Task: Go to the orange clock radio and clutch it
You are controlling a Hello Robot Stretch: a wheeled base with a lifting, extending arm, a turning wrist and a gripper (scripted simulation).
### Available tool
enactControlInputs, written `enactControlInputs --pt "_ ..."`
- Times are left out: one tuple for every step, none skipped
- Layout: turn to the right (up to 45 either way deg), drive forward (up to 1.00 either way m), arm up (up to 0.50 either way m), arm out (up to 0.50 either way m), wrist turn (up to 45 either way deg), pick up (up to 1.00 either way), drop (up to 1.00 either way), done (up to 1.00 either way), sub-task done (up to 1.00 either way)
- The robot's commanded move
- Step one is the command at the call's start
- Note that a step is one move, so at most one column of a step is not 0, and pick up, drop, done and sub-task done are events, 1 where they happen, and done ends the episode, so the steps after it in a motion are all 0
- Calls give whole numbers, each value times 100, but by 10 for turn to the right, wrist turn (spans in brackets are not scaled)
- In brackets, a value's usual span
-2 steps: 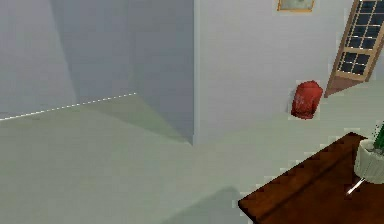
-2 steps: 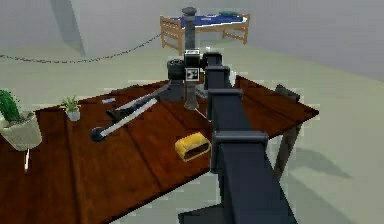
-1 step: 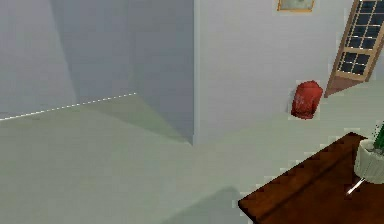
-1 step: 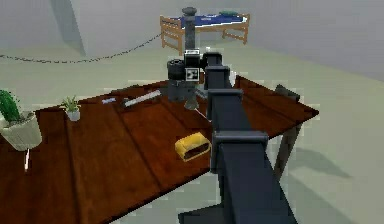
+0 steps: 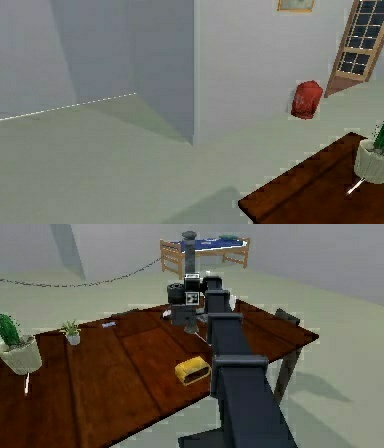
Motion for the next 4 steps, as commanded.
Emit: enactControlInputs --pt "0 0 -30 0 0 0 0 0 0" --pt "0 0 0 0 0 100 0 0 0" --pt "0 0 10 0 0 0 0 0 0" --pt "0 0 0 0 0 0 0 100 0"
